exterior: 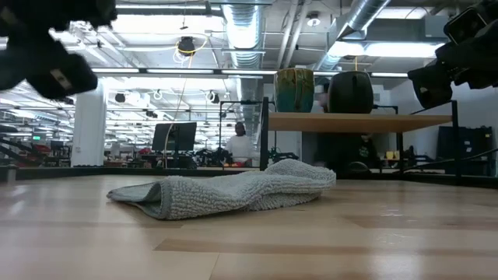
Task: Stack small to large cups/mugs on shelf
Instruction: Put the white mug on the shelf
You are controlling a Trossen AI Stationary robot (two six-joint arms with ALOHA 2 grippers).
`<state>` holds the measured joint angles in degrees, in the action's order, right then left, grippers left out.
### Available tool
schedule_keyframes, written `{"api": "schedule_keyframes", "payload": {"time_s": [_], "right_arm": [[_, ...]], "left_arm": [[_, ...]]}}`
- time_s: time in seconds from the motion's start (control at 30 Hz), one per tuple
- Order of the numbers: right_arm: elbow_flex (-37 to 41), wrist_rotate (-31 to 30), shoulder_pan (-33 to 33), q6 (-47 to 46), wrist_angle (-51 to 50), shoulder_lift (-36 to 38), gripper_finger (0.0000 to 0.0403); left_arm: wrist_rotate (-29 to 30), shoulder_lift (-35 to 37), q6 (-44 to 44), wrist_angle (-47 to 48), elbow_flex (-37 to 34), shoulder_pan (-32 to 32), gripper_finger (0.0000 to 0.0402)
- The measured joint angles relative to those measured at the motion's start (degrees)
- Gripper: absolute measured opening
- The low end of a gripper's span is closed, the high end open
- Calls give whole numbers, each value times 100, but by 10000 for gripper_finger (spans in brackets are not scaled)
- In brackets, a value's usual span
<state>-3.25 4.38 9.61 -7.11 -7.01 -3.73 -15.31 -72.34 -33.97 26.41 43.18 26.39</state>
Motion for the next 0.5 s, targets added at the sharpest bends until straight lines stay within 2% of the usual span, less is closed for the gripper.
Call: {"api": "schedule_keyframes", "payload": {"time_s": [0.2, 0.5], "right_arm": [[0, 2, 0, 2, 0, 0, 240], [0, 2, 0, 4, 0, -2, 240]], "left_arm": [[-109, -402, -279, 205, 0, 0, 129], [111, -608, -279, 316, -2, -67, 121]]}}
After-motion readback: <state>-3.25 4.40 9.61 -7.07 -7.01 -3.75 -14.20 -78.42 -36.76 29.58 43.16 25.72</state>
